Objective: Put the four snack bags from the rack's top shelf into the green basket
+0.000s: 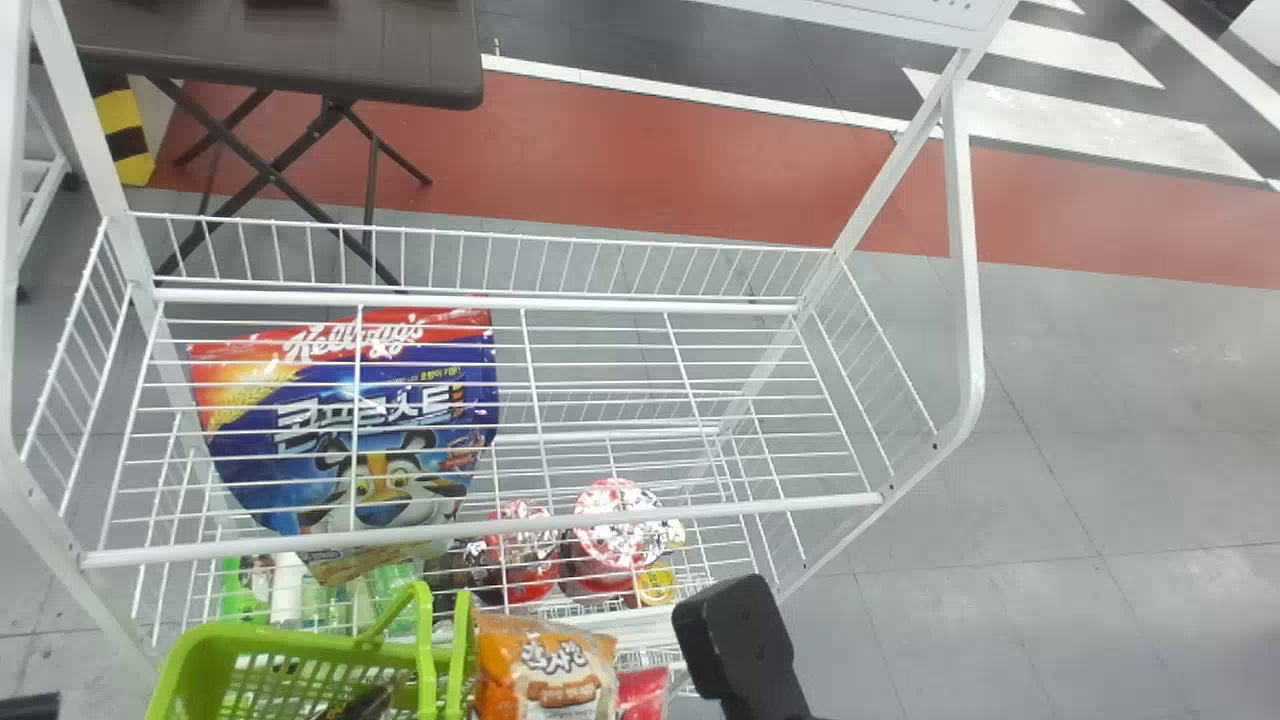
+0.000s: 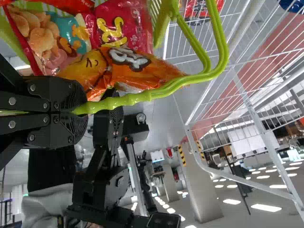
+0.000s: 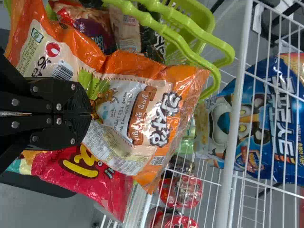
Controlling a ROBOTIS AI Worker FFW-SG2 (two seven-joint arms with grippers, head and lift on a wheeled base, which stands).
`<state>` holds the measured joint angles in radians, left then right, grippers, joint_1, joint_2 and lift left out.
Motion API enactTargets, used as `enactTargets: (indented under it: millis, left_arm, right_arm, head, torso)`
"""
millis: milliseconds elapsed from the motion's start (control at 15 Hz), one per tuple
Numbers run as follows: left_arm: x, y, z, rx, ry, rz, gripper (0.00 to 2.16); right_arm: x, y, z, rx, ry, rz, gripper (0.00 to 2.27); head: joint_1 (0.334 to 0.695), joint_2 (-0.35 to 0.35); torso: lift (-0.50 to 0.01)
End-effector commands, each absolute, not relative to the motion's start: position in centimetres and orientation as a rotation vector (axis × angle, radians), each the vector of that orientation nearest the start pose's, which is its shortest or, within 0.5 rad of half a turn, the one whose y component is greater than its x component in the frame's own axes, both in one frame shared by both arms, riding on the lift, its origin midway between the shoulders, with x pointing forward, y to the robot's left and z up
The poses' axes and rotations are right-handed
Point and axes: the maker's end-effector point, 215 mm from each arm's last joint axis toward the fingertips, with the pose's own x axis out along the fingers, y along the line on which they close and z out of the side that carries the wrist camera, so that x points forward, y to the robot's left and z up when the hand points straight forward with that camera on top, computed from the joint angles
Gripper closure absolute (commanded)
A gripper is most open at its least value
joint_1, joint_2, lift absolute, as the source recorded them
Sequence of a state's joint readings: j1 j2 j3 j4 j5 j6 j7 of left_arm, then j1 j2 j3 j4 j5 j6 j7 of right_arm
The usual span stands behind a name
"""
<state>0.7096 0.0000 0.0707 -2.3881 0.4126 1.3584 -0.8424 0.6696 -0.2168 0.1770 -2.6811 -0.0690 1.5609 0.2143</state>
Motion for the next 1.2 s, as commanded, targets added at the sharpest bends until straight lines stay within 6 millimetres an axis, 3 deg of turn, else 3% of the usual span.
enactTargets:
  millis: [0,67,133,200,267,400,733,800,867,1067,1133]
  left_arm:
    - [16.5,1.6,-41.4,-0.833,1.032,-0.943,2.15]
    - [16.5,1.5,-41.4,-0.833,1.032,-0.944,2.15]
    - [16.4,1.5,-41.5,-0.835,1.035,-0.943,2.15]
    - [16.4,1.5,-41.5,-0.836,1.036,-0.943,2.15]
    - [16.1,1.5,-41.5,-0.839,1.036,-0.944,2.15]
    - [15.9,1.5,-41.4,-0.84,1.034,-0.944,2.15]
    - [15.9,1.6,-41.4,-0.839,1.031,-0.943,2.15]
    - [15.9,1.5,-41.4,-0.838,1.031,-0.944,2.15]
    - [15.7,1.4,-41.6,-0.835,1.038,-0.942,2.15]
    - [15.5,1.0,-41.6,-0.831,1.039,-0.948,2.15]
    - [15.4,1.1,-41.7,-0.829,1.042,-0.946,2.15]
  right_arm:
    - [18.6,-13.8,-46.9,-0.068,1.176,0.446,2.17]
    - [17.4,-13.1,-46.9,-0.041,1.194,0.476,1.83]
    - [15.2,-12.5,-47.4,-0.013,1.236,0.506,1.28]
    - [14.1,-12.0,-47.5,0.003,1.254,0.523,0.88]
    - [14.3,-11.3,-47.1,0.018,1.238,0.543,0.76]
    - [14.3,-10.7,-46.6,0.035,1.229,0.562,0.26]
    - [17.2,-12.1,-44.4,0.043,1.126,0.524,0.12]
    - [18.9,-12.3,-43.6,0.039,1.067,0.509,0.12]
    - [21.9,-12.6,-42.0,0.03,0.95,0.489,0.11]
    - [29.8,-12.8,-35.5,0.04,0.584,0.457,0.12]
    - [31.6,-12.7,-33.3,0.046,0.475,0.455,0.12]
  head:
    - [0.695,-0.35]
    - [0.695,-0.35]
    - [0.695,-0.35]
    - [0.695,-0.35]
    - [0.695,-0.35]
    - [0.695,-0.35]
    - [0.695,-0.35]
    - [0.695,-0.35]
    - [0.695,-0.35]
    - [0.695,-0.35]
    - [0.695,-0.35]
  torso:
    - [0.0]
    - [0.0]
    - [0.0]
    - [0.0]
    - [0.0]
    - [0.0]
    - [0.0]
    - [0.0]
    - [0.0]
    - [0.0]
    - [0.0]
